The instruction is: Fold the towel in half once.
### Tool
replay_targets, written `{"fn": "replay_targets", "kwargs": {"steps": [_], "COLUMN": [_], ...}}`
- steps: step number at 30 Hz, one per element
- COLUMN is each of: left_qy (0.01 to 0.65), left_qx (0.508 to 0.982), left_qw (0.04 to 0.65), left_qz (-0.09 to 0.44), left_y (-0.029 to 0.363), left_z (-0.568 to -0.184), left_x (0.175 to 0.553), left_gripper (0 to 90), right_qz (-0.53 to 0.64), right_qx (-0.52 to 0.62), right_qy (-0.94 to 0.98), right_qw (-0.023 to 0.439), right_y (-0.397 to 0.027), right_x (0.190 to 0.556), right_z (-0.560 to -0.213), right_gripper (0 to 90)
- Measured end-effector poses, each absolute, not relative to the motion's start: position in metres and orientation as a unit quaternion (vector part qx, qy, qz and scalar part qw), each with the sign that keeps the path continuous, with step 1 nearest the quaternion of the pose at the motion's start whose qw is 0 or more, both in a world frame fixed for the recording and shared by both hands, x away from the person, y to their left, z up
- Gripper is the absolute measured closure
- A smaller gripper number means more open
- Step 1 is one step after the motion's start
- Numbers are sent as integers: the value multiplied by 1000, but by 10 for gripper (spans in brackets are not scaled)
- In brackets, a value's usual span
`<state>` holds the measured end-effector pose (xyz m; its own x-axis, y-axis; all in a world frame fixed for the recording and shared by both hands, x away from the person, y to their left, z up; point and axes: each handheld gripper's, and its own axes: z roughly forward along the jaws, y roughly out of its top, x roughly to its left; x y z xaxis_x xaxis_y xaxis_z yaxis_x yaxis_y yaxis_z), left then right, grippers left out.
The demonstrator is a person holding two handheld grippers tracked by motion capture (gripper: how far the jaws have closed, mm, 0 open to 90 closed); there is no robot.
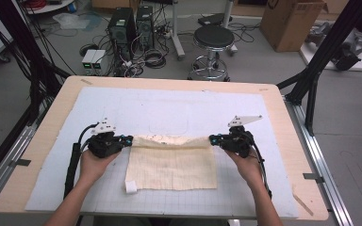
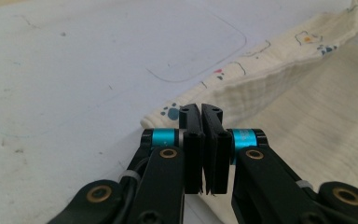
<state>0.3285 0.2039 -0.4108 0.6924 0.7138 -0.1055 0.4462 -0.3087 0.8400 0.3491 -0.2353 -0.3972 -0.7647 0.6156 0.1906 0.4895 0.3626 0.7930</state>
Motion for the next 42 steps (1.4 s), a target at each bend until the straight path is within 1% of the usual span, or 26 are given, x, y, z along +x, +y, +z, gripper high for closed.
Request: {"fn": "replay_targets", "kwargs": {"steps": [16, 19, 22, 29, 42], "left_qy": [346, 339, 339, 333, 319], "left_qx": [799, 806, 806, 809, 814], "left_qw": [473, 467, 469, 471, 473], "left_qz": [134, 134, 125, 117, 106], "left_y": [205, 206, 207, 208, 210], "left_z": [-417, -420, -421, -425, -425], "left_x": [300, 294, 289, 277, 263], "left_gripper": [868, 867, 867, 867, 866], "right_qz": [458, 459, 459, 449, 450], "right_qx": [321, 313, 309, 308, 305], "right_qy": [826, 829, 830, 836, 837], "right_qw": [67, 69, 67, 65, 64], "right_y": [-237, -236, -235, -237, -239], "right_x": [319, 312, 306, 298, 285], "right_z": [-405, -406, -406, -414, -414], "right_gripper": [869, 869, 868, 869, 867]}}
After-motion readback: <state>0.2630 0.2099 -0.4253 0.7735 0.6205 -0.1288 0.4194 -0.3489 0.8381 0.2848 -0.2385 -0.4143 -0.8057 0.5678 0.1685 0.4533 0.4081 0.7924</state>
